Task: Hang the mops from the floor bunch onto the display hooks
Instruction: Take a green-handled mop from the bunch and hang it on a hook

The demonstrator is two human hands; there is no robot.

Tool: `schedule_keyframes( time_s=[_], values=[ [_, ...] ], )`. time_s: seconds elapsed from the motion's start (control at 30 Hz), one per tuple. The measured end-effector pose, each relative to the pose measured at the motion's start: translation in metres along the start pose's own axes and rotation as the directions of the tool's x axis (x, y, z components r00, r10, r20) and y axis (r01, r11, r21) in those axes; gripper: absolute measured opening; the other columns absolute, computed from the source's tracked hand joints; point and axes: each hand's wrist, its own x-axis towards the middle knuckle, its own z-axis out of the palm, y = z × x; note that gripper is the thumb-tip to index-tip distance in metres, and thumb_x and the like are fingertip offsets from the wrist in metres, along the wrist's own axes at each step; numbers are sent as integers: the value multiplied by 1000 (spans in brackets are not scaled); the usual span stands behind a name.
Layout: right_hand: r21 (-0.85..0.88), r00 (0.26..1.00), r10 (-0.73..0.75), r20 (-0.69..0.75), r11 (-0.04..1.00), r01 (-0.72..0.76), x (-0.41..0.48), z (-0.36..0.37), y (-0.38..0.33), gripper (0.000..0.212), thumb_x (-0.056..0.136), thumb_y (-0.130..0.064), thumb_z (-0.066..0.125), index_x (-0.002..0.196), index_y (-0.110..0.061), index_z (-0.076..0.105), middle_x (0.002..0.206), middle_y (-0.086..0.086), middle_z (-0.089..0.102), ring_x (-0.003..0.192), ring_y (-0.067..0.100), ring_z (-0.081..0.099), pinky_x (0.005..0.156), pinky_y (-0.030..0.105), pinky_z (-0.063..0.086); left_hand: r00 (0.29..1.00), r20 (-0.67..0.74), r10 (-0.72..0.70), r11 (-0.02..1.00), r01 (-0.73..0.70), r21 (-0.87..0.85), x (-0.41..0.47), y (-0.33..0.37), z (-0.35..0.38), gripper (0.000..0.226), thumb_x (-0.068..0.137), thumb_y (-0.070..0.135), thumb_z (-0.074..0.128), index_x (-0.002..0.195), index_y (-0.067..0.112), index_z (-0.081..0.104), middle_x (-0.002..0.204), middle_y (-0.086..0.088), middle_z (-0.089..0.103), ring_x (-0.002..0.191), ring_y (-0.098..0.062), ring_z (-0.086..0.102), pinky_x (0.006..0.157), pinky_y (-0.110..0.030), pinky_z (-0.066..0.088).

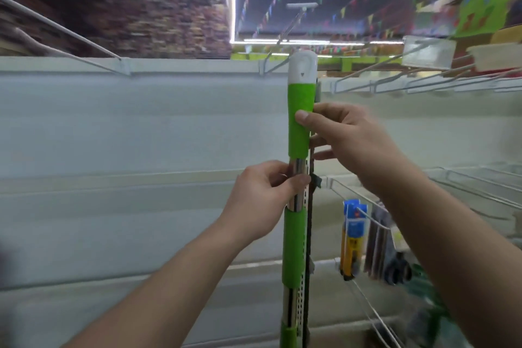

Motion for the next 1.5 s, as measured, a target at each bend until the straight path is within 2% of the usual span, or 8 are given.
schedule_keyframes(
  time_s=[0.13, 0.37, 0.5, 0.7, 0.87, 1.0, 1.33, 1.5],
  values=[
    [42, 998, -45, 50, 998, 43, 12, -11, -1, 16, 96, -37, 69, 100, -24, 77, 90, -3, 82, 77, 16, 77, 76, 40, 59, 997, -71, 11, 1000, -11, 10, -2, 11, 9, 7, 91, 27, 74, 84, 29, 75, 78, 9, 79, 70, -3, 71, 66, -18, 54],
    [47, 991, -89, 102, 995, 85, 29, -12, -6, 19, 96, -35, 68, 103, -19, 77, 93, 2, 81, 78, 20, 78, 76, 43, 61, 984, -177, 15, 997, -1, 77, 0, 20, 9, 6, 92, 30, 73, 91, 25, 76, 84, 2, 80, 79, -13, 74, 70, -24, 59],
    [56, 991, -73, 115, 996, 67, 36, -9, -3, 22, 96, -34, 68, 105, -15, 76, 94, 4, 81, 74, 18, 78, 78, 47, 62, 980, -201, 13, 994, 9, 108, 4, 18, 9, 10, 91, 31, 74, 85, 22, 76, 84, -5, 80, 83, -24, 74, 79, -43, 61],
    [53, 993, -28, 119, 998, 21, 51, -3, 11, 23, 96, -35, 69, 101, -14, 77, 94, 4, 81, 77, 23, 79, 72, 42, 60, 978, -211, 1, 993, 24, 117, 16, 5, 6, 15, 91, 31, 74, 87, 17, 77, 83, -9, 79, 84, -29, 74, 82, -51, 61],
    [38, 994, -6, 113, 999, 2, 61, 2, 19, 24, 97, -36, 68, 104, -14, 77, 95, 1, 80, 76, 20, 80, 76, 44, 62, 978, -207, -18, 992, 43, 121, 30, -7, 2, 19, 91, 31, 74, 84, 13, 76, 84, -16, 77, 81, -35, 72, 83, -55, 59],
    [35, 993, 7, 116, 999, -12, 66, 8, 26, 23, 97, -37, 67, 104, -17, 77, 95, 0, 80, 76, 19, 80, 77, 45, 64, 979, -203, -24, 990, 51, 131, 39, -17, -2, 21, 90, 34, 73, 82, 14, 75, 84, -18, 76, 73, -28, 68, 82, -56, 59],
    [39, 991, 60, 117, 997, -65, 91, 20, 39, 25, 97, -37, 67, 110, -17, 74, 102, 2, 79, 82, 23, 80, 81, 49, 65, 982, -177, -59, 982, 90, 168, 72, -36, -11, 19, 91, 39, 71, 80, 24, 75, 88, -17, 77, 88, -39, 72, 85, -57, 59],
    [48, 989, 80, 122, 995, -86, 105, 25, 48, 14, 99, -37, 66, 99, -24, 71, 98, -1, 77, 84, 21, 79, 83, 50, 64, 981, -180, -74, 979, 105, 172, 91, -49, -12, 25, 86, 47, 69, 83, 23, 76, 88, -16, 77, 88, -38, 72, 85, -57, 59]
  ],
)
